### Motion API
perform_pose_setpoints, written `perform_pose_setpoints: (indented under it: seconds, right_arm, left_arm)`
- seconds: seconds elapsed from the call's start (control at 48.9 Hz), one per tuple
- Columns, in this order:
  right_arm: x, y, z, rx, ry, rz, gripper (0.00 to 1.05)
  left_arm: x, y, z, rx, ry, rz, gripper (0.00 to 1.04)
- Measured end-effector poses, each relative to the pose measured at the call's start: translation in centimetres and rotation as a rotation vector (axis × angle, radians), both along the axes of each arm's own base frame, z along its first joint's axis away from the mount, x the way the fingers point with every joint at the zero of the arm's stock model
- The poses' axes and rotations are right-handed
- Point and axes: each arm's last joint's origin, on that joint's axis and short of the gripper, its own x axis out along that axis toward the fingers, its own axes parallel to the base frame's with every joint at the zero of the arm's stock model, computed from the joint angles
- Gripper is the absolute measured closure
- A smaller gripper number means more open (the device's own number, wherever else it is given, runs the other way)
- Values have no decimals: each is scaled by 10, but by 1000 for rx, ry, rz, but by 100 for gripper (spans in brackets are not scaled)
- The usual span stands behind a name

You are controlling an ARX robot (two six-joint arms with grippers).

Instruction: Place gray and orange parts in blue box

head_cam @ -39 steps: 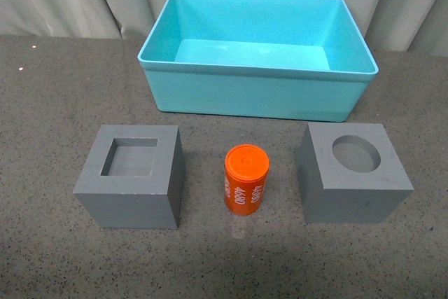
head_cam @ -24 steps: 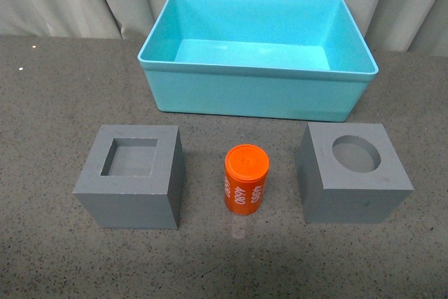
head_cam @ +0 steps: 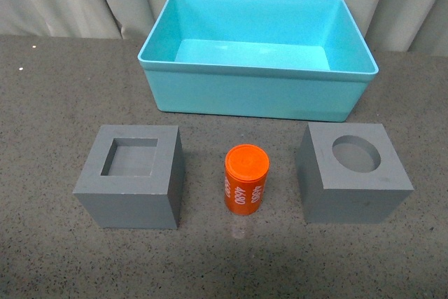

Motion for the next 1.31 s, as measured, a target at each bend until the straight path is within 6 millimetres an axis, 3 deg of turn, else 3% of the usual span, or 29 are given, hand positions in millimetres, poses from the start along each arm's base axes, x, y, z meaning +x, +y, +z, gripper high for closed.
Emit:
perform_pose_setpoints:
  seconds: [0.511, 0.674, 0.776, 0.94, 1.165, 1.308]
  right_arm:
    - [0, 0, 0, 0, 0, 0, 10]
    - [8, 0, 4, -276, 26, -13, 10]
    - [24, 0, 7, -354, 108, -7, 10]
    - [54, 4, 7, -324, 258, 85, 10]
    - [105, 18, -15, -215, 536, 180, 10]
    - [125, 27, -28, -164, 656, 199, 10]
  left_arm:
    - [0, 0, 0, 0, 0, 0, 7]
    - [0, 0, 0, 0, 0, 0, 7]
    - [0, 0, 0, 0, 0, 0, 7]
    - [0, 0, 0, 0, 0, 0, 7]
    - [0, 0, 0, 0, 0, 0, 7]
    - [0, 0, 0, 0, 0, 0, 7]
